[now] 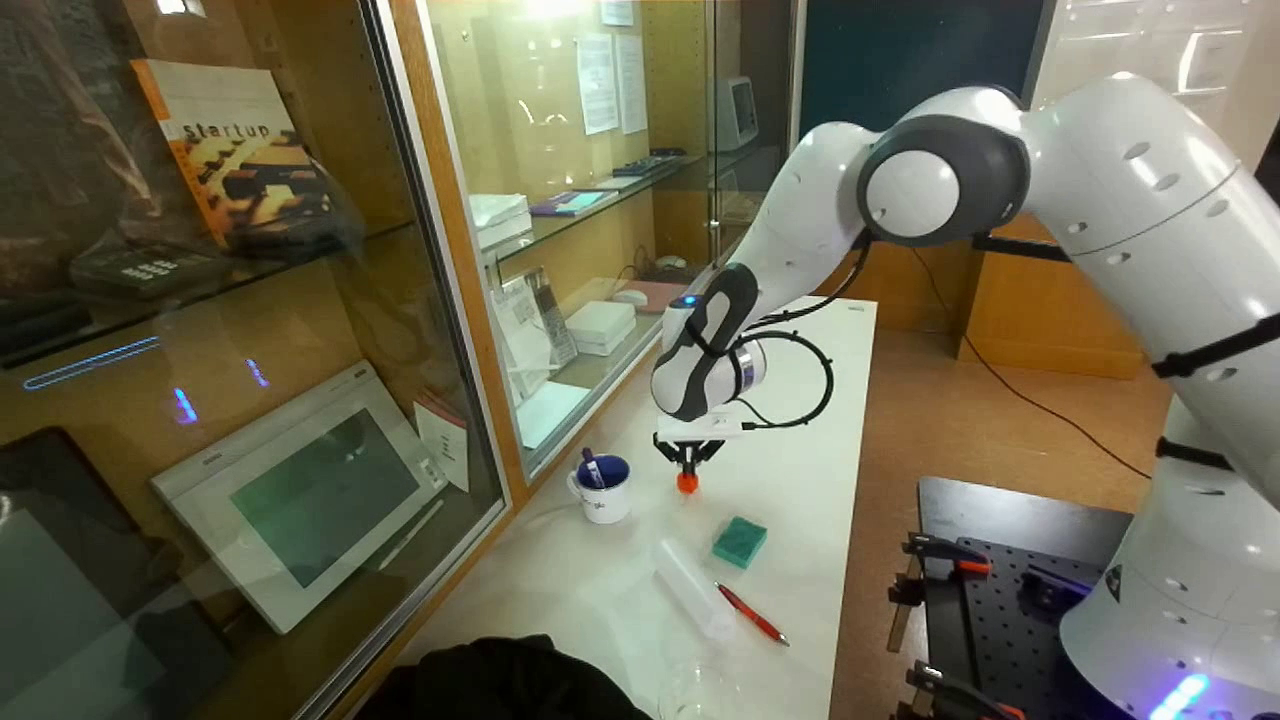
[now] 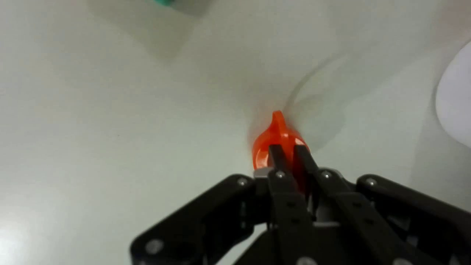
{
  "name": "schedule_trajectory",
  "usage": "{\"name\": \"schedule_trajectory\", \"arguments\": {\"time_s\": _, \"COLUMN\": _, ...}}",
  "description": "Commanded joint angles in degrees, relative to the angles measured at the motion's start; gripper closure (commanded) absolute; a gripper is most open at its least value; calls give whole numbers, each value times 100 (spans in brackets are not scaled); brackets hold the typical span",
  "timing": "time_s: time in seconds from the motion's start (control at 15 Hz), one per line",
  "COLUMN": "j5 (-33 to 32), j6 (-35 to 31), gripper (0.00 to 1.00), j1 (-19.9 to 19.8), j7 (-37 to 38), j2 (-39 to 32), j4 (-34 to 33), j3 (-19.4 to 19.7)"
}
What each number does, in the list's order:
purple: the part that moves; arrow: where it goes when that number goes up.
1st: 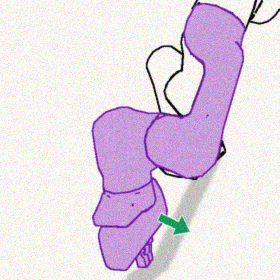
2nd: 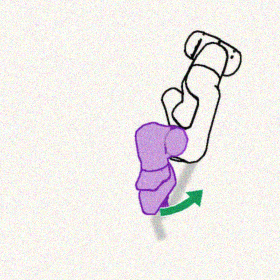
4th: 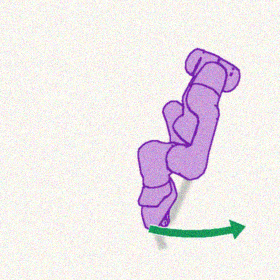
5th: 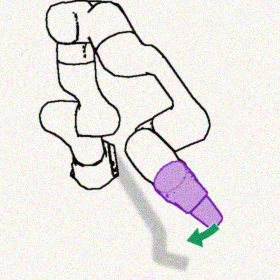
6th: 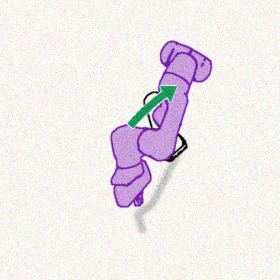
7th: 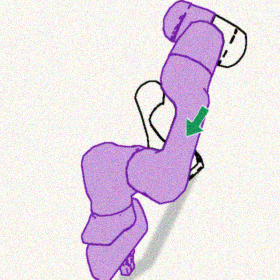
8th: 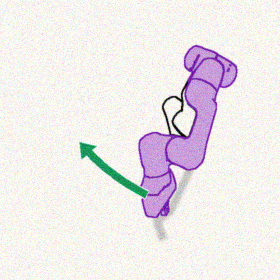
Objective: Remove the lid from the bottle and put it on the table
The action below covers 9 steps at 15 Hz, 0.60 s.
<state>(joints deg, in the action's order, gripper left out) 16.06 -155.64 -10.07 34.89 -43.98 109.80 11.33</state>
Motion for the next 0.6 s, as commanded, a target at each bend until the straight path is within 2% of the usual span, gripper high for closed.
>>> {"name": "schedule_trajectory", "arguments": {"time_s": 0.0, "j5": 314, "j6": -255, "gripper": 62, "j1": -86, "j7": -82, "j2": -293, "j4": -285, "j3": -74}}
{"name": "schedule_trajectory", "arguments": {"time_s": 0.33, "j5": 388, "j6": -614, "gripper": 27, "j1": -21, "j7": -228, "j2": 370, "j4": 210, "j3": -56}}
{"name": "schedule_trajectory", "arguments": {"time_s": 0.53, "j5": 368, "j6": -320, "gripper": 5, "j1": -90, "j7": -413, "j2": 1023, "j4": 478, "j3": -108}}
